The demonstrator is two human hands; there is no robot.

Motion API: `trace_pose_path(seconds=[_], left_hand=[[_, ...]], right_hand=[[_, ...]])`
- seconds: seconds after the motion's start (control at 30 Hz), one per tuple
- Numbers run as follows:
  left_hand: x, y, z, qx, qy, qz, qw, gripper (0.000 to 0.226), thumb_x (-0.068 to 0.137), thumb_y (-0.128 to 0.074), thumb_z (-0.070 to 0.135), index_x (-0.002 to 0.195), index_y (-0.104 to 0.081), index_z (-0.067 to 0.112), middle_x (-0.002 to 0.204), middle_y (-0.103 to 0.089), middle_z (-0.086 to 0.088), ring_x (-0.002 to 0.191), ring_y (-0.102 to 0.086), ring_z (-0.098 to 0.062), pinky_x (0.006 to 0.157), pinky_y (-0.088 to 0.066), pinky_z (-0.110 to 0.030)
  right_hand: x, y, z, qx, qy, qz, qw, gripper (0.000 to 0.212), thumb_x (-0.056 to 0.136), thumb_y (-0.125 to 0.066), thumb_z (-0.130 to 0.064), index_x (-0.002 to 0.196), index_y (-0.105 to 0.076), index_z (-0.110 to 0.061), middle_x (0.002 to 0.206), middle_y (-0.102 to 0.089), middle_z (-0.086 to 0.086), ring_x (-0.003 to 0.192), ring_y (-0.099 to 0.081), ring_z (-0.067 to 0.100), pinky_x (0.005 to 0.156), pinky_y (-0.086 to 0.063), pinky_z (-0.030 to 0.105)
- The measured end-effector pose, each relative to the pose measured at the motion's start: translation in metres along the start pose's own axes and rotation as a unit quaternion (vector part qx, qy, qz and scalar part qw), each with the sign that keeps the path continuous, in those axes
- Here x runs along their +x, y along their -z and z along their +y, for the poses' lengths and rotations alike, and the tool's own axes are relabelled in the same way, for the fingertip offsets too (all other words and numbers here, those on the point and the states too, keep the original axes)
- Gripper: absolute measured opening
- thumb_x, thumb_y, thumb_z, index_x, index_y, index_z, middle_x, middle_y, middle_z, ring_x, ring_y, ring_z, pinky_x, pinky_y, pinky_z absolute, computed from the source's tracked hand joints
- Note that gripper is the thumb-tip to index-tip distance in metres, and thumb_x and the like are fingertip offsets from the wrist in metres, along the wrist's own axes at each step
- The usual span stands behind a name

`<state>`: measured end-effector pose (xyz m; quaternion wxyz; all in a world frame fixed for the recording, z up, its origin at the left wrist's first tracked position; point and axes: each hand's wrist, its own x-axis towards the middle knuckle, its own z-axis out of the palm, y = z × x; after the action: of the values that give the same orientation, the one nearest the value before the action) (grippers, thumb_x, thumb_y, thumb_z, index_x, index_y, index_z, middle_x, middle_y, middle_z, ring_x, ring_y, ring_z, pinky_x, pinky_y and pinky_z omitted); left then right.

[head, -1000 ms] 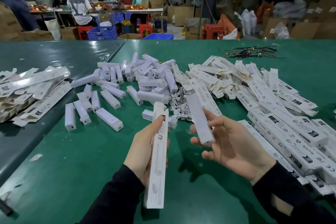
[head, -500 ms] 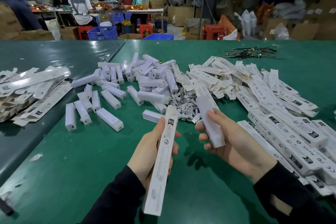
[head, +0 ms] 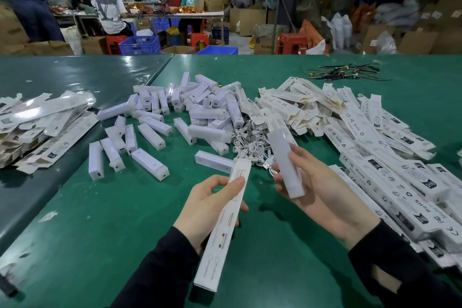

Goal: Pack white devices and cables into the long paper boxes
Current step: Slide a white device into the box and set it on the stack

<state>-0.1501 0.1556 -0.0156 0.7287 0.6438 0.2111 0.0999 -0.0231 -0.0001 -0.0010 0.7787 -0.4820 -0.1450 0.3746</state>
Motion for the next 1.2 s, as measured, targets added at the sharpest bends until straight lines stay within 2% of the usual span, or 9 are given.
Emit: trace_pose_path(seconds=[0.13,0.33,0.47,0.6,0.7,0.9,1.03,1.1,1.2], left_hand=[[0.001,-0.001,0.0,-0.005,-0.003,-0.002,1.0,0.044,0.069,-0.068,0.046,0.089,-0.06,0.008,0.067,-0.069,-0.014,0.042,-0.051,-0.02,0.042,-0.042,-0.024],[-0.002,-0.004,0.002,-0.042,0.033,-0.04,0.998,0.038,0.097,-0.049,0.035,0.103,-0.059,-0.001,0.069,-0.069,-0.013,0.04,-0.053,-0.019,0.04,-0.044,-0.024],[-0.004,-0.004,0.003,-0.15,0.079,-0.051,0.984,0.061,0.083,-0.059,0.05,0.12,-0.053,0.002,0.073,-0.059,-0.01,0.038,-0.041,-0.018,0.037,-0.039,-0.022],[-0.004,-0.004,0.006,-0.162,0.073,-0.025,0.984,0.07,0.057,-0.078,0.048,0.107,-0.052,0.007,0.076,-0.05,-0.011,0.039,-0.047,-0.02,0.039,-0.045,-0.025],[-0.001,-0.001,0.006,-0.149,0.059,-0.027,0.987,0.057,0.067,-0.072,0.042,0.104,-0.059,0.0,0.07,-0.056,-0.013,0.05,-0.057,-0.022,0.046,-0.052,-0.03],[0.001,0.0,0.004,-0.222,0.149,-0.076,0.961,0.043,0.101,-0.037,0.036,0.114,-0.06,0.002,0.075,-0.066,-0.016,0.049,-0.058,-0.023,0.042,-0.052,-0.029],[0.003,0.003,0.005,-0.241,0.165,-0.111,0.95,0.055,0.09,-0.043,0.057,0.115,-0.056,0.01,0.062,-0.052,-0.006,0.033,-0.04,-0.011,0.031,-0.039,-0.015],[0.003,0.002,0.007,-0.227,0.155,-0.112,0.955,0.055,0.075,-0.06,0.049,0.114,-0.055,0.01,0.056,-0.046,-0.002,0.03,-0.036,-0.008,0.03,-0.036,-0.014],[0.004,0.001,0.006,-0.198,0.155,-0.107,0.962,0.051,0.071,-0.061,0.031,0.116,-0.058,0.008,0.05,-0.045,-0.001,0.034,-0.044,-0.012,0.032,-0.04,-0.016]], right_hand=[[0.0,-0.003,0.002,0.003,0.003,-0.004,1.0,0.057,0.071,-0.072,-0.011,0.124,-0.055,-0.025,0.104,-0.073,0.018,0.088,-0.073,0.032,0.067,-0.06,0.035],[-0.001,-0.008,0.002,-0.039,0.015,-0.004,0.999,0.085,0.057,-0.079,-0.003,0.129,-0.048,-0.037,0.079,-0.076,0.007,0.093,-0.072,0.035,0.07,-0.061,0.047],[-0.003,-0.013,0.003,-0.098,0.024,0.019,0.995,0.079,0.05,-0.084,-0.023,0.122,-0.052,-0.031,0.072,-0.073,0.0,0.075,-0.074,0.03,0.058,-0.06,0.035],[-0.002,-0.011,0.005,-0.107,0.033,0.049,0.992,0.062,0.059,-0.08,-0.032,0.115,-0.055,-0.023,0.066,-0.067,-0.008,0.065,-0.072,0.028,0.05,-0.053,0.029],[-0.002,-0.008,0.005,-0.104,0.028,0.048,0.993,0.058,0.066,-0.075,-0.033,0.118,-0.054,-0.021,0.073,-0.07,-0.001,0.071,-0.074,0.03,0.047,-0.053,0.027],[-0.001,-0.004,0.005,-0.076,0.028,0.044,0.996,0.064,0.069,-0.072,-0.018,0.126,-0.046,-0.006,0.104,-0.074,0.016,0.094,-0.073,0.03,0.077,-0.06,0.043],[0.001,-0.001,0.002,-0.091,0.046,0.079,0.992,0.058,0.066,-0.076,-0.018,0.121,-0.058,-0.01,0.097,-0.074,0.017,0.085,-0.073,0.027,0.077,-0.061,0.043],[0.002,0.002,0.002,-0.093,0.051,0.088,0.99,0.057,0.065,-0.078,-0.019,0.12,-0.061,-0.011,0.094,-0.074,0.016,0.078,-0.072,0.025,0.073,-0.062,0.038],[0.002,0.003,0.002,-0.104,0.062,0.101,0.987,0.063,0.062,-0.08,-0.024,0.121,-0.06,-0.017,0.096,-0.075,0.014,0.079,-0.071,0.023,0.07,-0.059,0.036]])
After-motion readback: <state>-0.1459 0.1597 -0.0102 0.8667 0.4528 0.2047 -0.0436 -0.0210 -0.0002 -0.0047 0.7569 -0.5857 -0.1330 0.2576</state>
